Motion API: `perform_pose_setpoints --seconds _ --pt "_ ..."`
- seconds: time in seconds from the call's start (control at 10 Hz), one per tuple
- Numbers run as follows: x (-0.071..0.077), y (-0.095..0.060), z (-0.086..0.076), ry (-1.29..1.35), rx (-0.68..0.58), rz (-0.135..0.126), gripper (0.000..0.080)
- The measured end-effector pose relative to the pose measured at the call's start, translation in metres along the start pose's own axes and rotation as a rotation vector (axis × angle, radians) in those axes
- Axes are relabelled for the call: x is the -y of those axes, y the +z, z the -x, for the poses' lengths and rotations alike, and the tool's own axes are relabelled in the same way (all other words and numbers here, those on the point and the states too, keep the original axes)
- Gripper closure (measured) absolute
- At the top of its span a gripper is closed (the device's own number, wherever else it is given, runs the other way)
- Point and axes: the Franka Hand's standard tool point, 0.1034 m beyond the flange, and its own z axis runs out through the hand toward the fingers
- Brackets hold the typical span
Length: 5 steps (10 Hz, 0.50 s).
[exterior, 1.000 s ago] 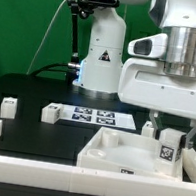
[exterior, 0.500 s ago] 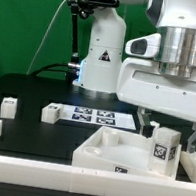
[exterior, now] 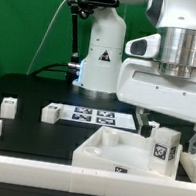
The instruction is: Assemble one leg
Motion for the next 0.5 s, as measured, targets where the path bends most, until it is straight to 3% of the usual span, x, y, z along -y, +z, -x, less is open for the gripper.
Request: perform_pose_setpoints --seconds 0.5 --pt "-0.0002 0.0004 0.0001 0.000 0.000 0.001 0.0150"
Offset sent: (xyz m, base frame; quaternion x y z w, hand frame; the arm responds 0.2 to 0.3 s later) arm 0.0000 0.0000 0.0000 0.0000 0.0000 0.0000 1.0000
